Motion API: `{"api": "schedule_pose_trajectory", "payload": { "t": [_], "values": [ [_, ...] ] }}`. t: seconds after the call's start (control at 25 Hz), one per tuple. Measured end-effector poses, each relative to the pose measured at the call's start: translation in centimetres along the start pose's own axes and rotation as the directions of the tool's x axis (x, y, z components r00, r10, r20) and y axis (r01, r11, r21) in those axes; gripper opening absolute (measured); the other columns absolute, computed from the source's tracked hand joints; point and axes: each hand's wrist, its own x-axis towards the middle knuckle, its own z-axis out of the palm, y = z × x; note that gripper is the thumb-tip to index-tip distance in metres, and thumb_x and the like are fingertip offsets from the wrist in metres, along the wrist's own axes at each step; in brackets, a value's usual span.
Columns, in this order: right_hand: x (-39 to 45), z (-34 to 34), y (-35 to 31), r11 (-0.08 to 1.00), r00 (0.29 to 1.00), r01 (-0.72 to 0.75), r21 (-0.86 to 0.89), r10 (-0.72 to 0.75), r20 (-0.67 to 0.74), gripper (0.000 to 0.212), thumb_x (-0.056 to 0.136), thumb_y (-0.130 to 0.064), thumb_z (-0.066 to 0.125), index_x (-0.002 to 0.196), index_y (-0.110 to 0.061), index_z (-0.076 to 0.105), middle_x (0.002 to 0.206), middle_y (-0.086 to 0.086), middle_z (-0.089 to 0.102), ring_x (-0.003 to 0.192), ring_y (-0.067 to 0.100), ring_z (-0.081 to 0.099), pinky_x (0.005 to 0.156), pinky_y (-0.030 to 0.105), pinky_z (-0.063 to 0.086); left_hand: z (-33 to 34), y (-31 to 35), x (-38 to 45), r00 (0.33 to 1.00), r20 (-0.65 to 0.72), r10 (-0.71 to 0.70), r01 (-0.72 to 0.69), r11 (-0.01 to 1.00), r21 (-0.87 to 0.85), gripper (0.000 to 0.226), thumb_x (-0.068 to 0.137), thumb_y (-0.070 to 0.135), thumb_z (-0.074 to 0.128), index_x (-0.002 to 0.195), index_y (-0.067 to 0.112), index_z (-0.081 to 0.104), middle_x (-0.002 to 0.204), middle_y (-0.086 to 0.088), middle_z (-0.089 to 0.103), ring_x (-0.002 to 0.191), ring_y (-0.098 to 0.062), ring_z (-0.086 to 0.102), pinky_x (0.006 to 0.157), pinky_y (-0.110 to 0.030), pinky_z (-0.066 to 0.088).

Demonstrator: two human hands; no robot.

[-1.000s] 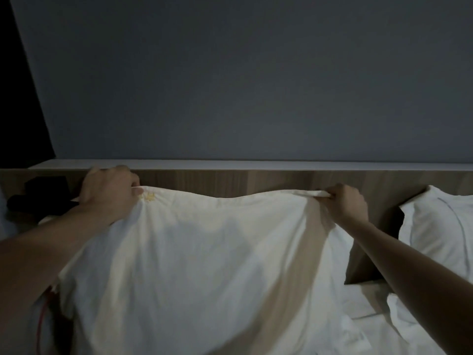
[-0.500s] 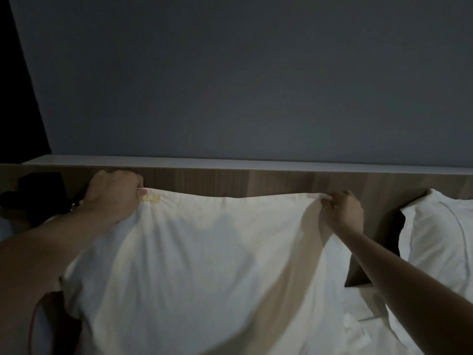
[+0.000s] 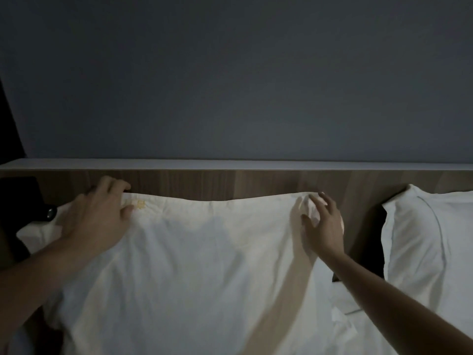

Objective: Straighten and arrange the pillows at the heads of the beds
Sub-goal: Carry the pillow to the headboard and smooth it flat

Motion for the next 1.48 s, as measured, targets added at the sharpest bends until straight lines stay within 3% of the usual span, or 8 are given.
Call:
{"api": "schedule_pose_trajectory", "payload": {
  "t": [0.12,0.28,0.56,0.8,0.96,1.2,1.36,1.48],
  "values": [
    [-2.9,0.7,1.2,0.995,0.997,0.059,-0.083,-0.053,0.063,0.054,0.103,-0.036,0.059,0.155,-0.027,0.046,0.168,0.001,0.031,0.152,0.031,0.031,0.123,0.051,0.027,1.2,0.7,-3.3,0.996,0.072,0.054,-0.054,0.999,-0.001,0.051,0.086,0.035,0.072,0.133,0.019,0.059,0.147,-0.009,0.050,0.124,-0.038,0.057,0.099,-0.054,0.048],
    [-4.3,3.1,-0.2,0.978,0.962,0.147,-0.149,-0.106,0.250,0.068,0.103,-0.064,0.021,0.166,-0.037,0.012,0.176,-0.008,0.000,0.162,0.026,-0.001,0.128,0.049,-0.002,3.3,1.1,-6.0,0.971,0.235,-0.052,0.043,0.998,0.047,0.084,0.094,0.070,0.035,0.162,0.022,0.024,0.173,-0.009,0.010,0.158,-0.032,0.014,0.126,-0.049,0.015],
    [-2.6,5.3,-0.7,0.954,0.937,0.162,-0.251,-0.069,0.344,0.084,0.094,-0.079,0.007,0.162,-0.038,-0.020,0.169,-0.010,-0.033,0.159,0.024,-0.022,0.128,0.059,-0.009,4.9,0.0,-4.8,0.915,0.358,-0.188,0.167,0.982,0.088,0.097,0.093,0.078,0.016,0.162,0.019,-0.018,0.167,-0.009,-0.033,0.157,-0.035,-0.020,0.128,-0.051,-0.007],
    [0.6,1.1,1.7,0.982,0.981,-0.052,-0.184,0.084,0.174,0.076,0.103,-0.064,0.030,0.167,-0.031,0.005,0.176,-0.003,-0.005,0.162,0.024,0.004,0.128,0.056,0.007,5.6,0.1,-4.6,0.915,0.357,-0.189,0.164,0.981,0.098,0.099,0.090,0.081,0.014,0.161,0.020,-0.021,0.165,-0.011,-0.037,0.157,-0.037,-0.021,0.127,-0.052,-0.006],
    [3.2,-0.4,4.2,0.983,0.982,-0.178,0.052,0.181,-0.056,0.053,0.109,-0.038,0.042,0.157,-0.016,0.037,0.166,0.011,0.035,0.149,0.035,0.039,0.118,0.051,0.035,5.4,-0.3,-4.3,0.918,0.359,-0.168,0.136,0.984,0.112,0.102,0.087,0.083,0.014,0.162,0.022,-0.018,0.167,-0.011,-0.033,0.157,-0.037,-0.020,0.126,-0.052,-0.005],
    [6.0,-0.9,4.1,0.800,0.828,-0.558,0.218,0.555,0.081,0.051,0.105,-0.042,0.052,0.142,-0.007,0.049,0.141,0.019,0.061,0.126,0.043,0.060,0.103,0.049,0.049,4.8,-0.9,-4.0,0.925,0.349,-0.151,0.111,0.985,0.134,0.097,0.091,0.080,0.021,0.164,0.024,-0.008,0.170,-0.009,-0.024,0.158,-0.035,-0.016,0.127,-0.052,-0.003],
    [4.4,-1.6,4.1,0.938,0.932,-0.337,-0.076,0.344,0.115,0.063,0.099,-0.068,0.044,0.132,-0.017,0.058,0.122,0.010,0.072,0.104,0.031,0.069,0.084,0.041,0.053,4.5,-0.8,-3.8,0.932,0.332,-0.145,0.107,0.986,0.130,0.096,0.092,0.078,0.025,0.165,0.022,-0.003,0.171,-0.011,-0.018,0.158,-0.035,-0.014,0.127,-0.052,-0.002],
    [3.5,-2.1,5.0,0.987,0.980,-0.105,-0.120,0.123,0.157,0.049,0.105,-0.057,0.040,0.129,-0.025,0.067,0.113,0.004,0.073,0.091,0.021,0.062,0.077,0.035,0.051,4.3,-0.8,-3.7,0.930,0.335,-0.149,0.104,0.984,0.148,0.095,0.093,0.077,0.026,0.165,0.022,-0.003,0.171,-0.011,-0.017,0.158,-0.036,-0.014,0.127,-0.051,-0.002]
  ]
}}
